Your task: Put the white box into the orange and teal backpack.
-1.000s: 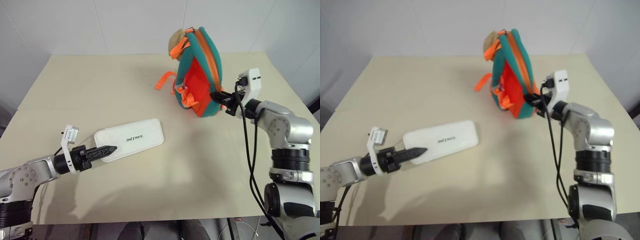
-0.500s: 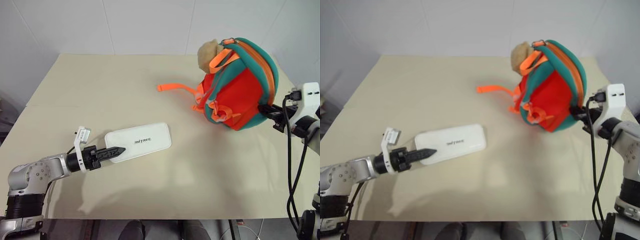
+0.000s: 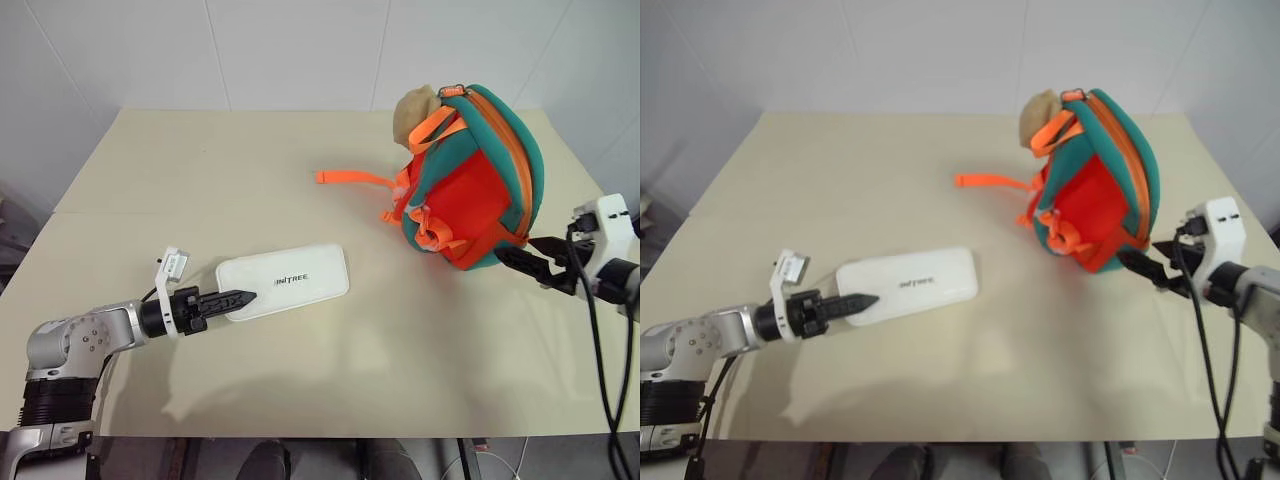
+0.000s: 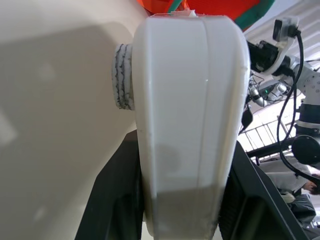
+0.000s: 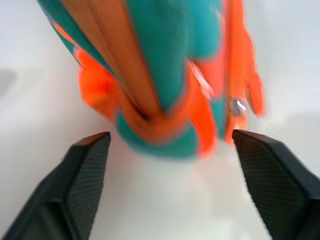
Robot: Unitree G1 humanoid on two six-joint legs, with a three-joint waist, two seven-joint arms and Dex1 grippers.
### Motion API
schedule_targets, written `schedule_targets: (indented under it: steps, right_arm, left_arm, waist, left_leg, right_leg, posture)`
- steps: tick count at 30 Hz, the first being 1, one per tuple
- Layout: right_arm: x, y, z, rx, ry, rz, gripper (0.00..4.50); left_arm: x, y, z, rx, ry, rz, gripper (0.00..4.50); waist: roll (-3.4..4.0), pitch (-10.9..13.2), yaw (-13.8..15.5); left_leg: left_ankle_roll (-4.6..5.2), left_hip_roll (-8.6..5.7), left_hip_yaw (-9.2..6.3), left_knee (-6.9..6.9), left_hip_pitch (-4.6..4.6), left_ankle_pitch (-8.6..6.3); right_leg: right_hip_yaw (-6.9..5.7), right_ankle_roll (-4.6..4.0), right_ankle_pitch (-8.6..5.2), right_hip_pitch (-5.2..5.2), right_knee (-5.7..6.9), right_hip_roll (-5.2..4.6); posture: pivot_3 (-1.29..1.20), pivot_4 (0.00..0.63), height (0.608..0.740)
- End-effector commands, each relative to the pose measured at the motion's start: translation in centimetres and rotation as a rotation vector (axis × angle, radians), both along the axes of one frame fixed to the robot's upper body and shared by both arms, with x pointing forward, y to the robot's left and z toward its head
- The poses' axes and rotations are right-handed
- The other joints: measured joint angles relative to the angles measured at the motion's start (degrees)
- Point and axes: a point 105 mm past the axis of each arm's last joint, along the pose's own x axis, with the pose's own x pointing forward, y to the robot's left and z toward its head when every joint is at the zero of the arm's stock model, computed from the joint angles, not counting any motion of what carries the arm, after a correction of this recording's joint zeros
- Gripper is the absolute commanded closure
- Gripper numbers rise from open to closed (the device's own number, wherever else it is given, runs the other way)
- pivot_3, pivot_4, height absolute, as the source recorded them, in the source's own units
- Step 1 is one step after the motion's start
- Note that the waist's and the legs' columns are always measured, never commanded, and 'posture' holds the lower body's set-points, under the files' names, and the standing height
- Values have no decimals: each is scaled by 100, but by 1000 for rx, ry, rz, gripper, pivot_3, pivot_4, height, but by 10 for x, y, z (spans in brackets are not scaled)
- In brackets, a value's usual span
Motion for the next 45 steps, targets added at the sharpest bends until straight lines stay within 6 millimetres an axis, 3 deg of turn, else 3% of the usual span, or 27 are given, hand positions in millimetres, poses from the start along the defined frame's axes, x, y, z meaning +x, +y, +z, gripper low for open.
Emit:
schedule_targets:
  steps: [1,7,10,13,16,23,25,30,38,45]
  right_arm:
    - [-19,5,41,14,-94,84,43]
    - [-40,48,74,123,-167,284,43]
    - [-45,76,76,210,-170,410,43]
    - [-37,97,69,259,-174,452,43]
    - [-11,113,56,240,-187,412,43]
    - [64,112,56,144,-313,143,43]
    - [78,116,51,83,-332,122,43]
    - [110,127,47,117,-359,60,43]
    - [130,153,56,216,-418,39,43]
    - [135,159,54,327,-418,-64,43]
  left_arm:
    - [-1,4,8,-11,-43,-1,3100]
    - [4,3,2,0,-25,-9,3100]
    - [6,3,1,3,-25,-15,3100]
    - [7,2,2,4,-28,-18,3100]
    - [6,1,2,4,-33,-15,3100]
    - [-2,13,5,11,-39,34,3100]
    - [-4,15,4,10,-38,45,3100]
    - [-9,14,4,7,-39,57,3100]
    - [-13,15,6,1,-48,78,3100]
    - [-17,15,6,-4,-49,89,3100]
  waist:
    - [0,0,-11]
    - [0,0,-16]
    - [-4,-2,-5]
    - [-8,-5,-5]
    - [-8,-5,-20]
    - [-8,-5,-51]
    - [-9,-5,-63]
    - [-12,-7,-152]
    - [-12,-7,-190]
    - [-13,-8,-188]
  left_leg:
    - [1,1,0,0,0,-1]
    - [26,11,2,3,14,-15]
    - [25,13,-1,8,24,-13]
    - [25,13,-2,12,26,-13]
    - [25,12,-1,11,26,-13]
    - [-4,12,11,2,14,3]
    - [-13,16,12,-3,13,8]
    - [-13,13,15,-3,8,7]
    - [-20,21,13,-3,14,11]
    - [-21,21,12,-5,14,12]
  right_leg:
    - [0,0,0,0,0,1]
    - [2,-6,0,2,-7,11]
    - [0,-11,4,14,-6,11]
    - [0,-12,5,20,-7,10]
    - [0,-11,6,20,-12,8]
    - [9,-11,6,-7,1,7]
    - [8,-11,6,-8,7,10]
    - [8,-9,8,-8,8,6]
    - [8,-13,12,-8,17,13]
    - [7,-14,12,-9,15,10]
  posture:
    - [0,150,740]
    - [0,150,740]
    - [0,150,740]
    - [0,150,740]
    - [0,150,740]
    - [0,150,740]
    - [0,150,740]
    - [0,150,740]
    - [0,150,740]
    - [0,150,740]
